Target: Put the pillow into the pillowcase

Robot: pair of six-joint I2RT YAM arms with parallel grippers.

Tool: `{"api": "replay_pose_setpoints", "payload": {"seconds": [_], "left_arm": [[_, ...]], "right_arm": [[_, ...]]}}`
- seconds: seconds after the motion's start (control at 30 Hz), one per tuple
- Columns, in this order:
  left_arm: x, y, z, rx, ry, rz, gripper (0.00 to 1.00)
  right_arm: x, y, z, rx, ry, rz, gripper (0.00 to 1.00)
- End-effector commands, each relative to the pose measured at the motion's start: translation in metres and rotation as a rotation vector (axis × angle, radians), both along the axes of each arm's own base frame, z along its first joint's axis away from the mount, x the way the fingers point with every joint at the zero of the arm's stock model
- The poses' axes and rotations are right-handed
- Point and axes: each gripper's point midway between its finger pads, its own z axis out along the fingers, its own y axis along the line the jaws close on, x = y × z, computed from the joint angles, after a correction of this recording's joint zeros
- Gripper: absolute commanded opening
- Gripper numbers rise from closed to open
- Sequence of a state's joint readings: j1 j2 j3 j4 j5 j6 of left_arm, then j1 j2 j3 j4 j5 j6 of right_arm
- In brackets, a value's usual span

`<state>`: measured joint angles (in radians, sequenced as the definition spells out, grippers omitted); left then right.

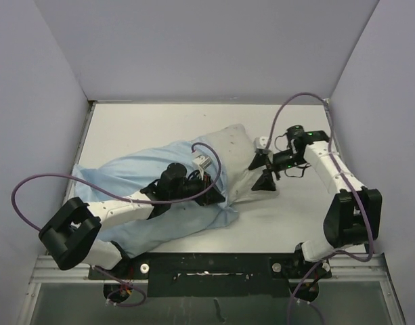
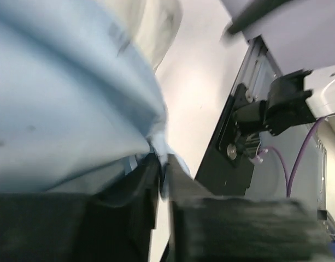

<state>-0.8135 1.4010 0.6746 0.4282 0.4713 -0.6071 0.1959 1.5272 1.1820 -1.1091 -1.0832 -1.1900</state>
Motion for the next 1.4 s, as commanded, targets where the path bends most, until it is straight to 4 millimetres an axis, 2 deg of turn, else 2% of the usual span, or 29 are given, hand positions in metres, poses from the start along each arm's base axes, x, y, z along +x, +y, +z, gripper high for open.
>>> {"api": "replay_pose_setpoints", "payload": {"seconds": [0.0, 0.07, 0.13, 0.2, 0.27, 0.3, 0.37, 0.43, 0.5, 0.57, 0.67, 0.7, 0.8, 0.9, 0.93, 1.0, 1.03, 1.07, 1.1, 1.2, 1.3, 1.37], "left_arm": [[-0.009, 0.004, 0.045, -0.058, -0.126, -0.001, 0.2], [-0.009, 0.014, 0.054, -0.012, -0.162, 0.038, 0.31], [-0.01, 0.026, 0.068, 0.01, -0.183, 0.083, 0.43], [-0.013, 0.038, 0.085, 0.008, -0.198, 0.114, 0.52], [-0.014, 0.052, 0.106, -0.01, -0.226, 0.162, 0.61], [-0.013, 0.06, 0.112, -0.013, -0.231, 0.197, 0.64], [0.0, 0.083, 0.124, 0.0, -0.209, 0.329, 0.72], [0.017, 0.112, 0.12, 0.065, -0.154, 0.465, 0.73], [0.034, 0.146, 0.103, 0.18, -0.069, 0.611, 0.72], [0.05, 0.18, 0.08, 0.302, -0.002, 0.772, 0.71], [0.067, 0.205, 0.051, 0.453, 0.04, 0.904, 0.54], [0.074, 0.205, 0.043, 0.49, 0.04, 0.907, 0.49], [0.106, 0.191, 0.019, 0.56, 0.045, 0.877, 0.35], [0.168, 0.167, 0.019, 0.503, -0.013, 0.876, 0.1], [0.19, 0.157, 0.027, 0.475, -0.048, 0.872, 0.05], [0.23, 0.135, 0.043, 0.437, -0.13, 0.856, 0.02], [0.245, 0.122, 0.048, 0.417, -0.164, 0.833, 0.01], [0.255, 0.111, 0.064, 0.375, -0.204, 0.811, 0.01], [0.262, 0.102, 0.071, 0.353, -0.23, 0.784, 0.01], [0.261, 0.091, 0.093, 0.314, -0.299, 0.73, 0.04], [0.236, 0.102, 0.107, 0.273, -0.371, 0.701, 0.36], [0.212, 0.107, 0.117, 0.237, -0.445, 0.652, 0.52]], "right_arm": [[0.004, -0.039, 0.06, 0.024, -0.26, 0.041, 0.83], [0.02, -0.041, 0.078, 0.017, -0.317, 0.005, 0.89], [0.042, -0.036, 0.096, 0.041, -0.301, -0.099, 1.0], [0.071, -0.024, 0.105, 0.073, -0.313, -0.185, 0.98], [0.087, -0.001, 0.096, 0.075, -0.348, -0.17, 0.98], [0.092, 0.012, 0.084, 0.058, -0.353, -0.147, 0.98], [0.106, 0.029, 0.063, 0.017, -0.32, -0.173, 0.98], [0.121, 0.036, 0.047, -0.022, -0.301, -0.225, 0.98], [0.126, 0.031, 0.03, -0.076, -0.276, -0.258, 0.88], [0.123, 0.024, 0.016, -0.118, -0.251, -0.274, 0.69], [0.107, 0.023, 0.0, -0.12, -0.214, -0.271, 0.38], [0.099, 0.023, -0.008, -0.119, -0.19, -0.264, 0.29], [0.079, 0.033, -0.008, -0.08, -0.119, -0.23, 0.09], [0.042, 0.052, 0.008, 0.055, -0.038, -0.107, 0.04], [0.025, 0.057, 0.014, 0.112, -0.024, -0.04, 0.04], [-0.003, 0.063, 0.019, 0.194, 0.002, 0.052, 0.04], [-0.012, 0.062, 0.018, 0.209, 0.0, 0.069, 0.04], [-0.013, 0.06, 0.014, 0.204, -0.015, 0.061, 0.07], [-0.011, 0.056, 0.012, 0.194, -0.038, 0.044, 0.1], [0.002, 0.04, 0.025, 0.21, -0.074, 0.002, 0.25], [0.005, 0.018, 0.052, 0.251, -0.092, -0.018, 0.45], [0.006, 0.006, 0.068, 0.283, -0.11, -0.035, 0.53]]}}
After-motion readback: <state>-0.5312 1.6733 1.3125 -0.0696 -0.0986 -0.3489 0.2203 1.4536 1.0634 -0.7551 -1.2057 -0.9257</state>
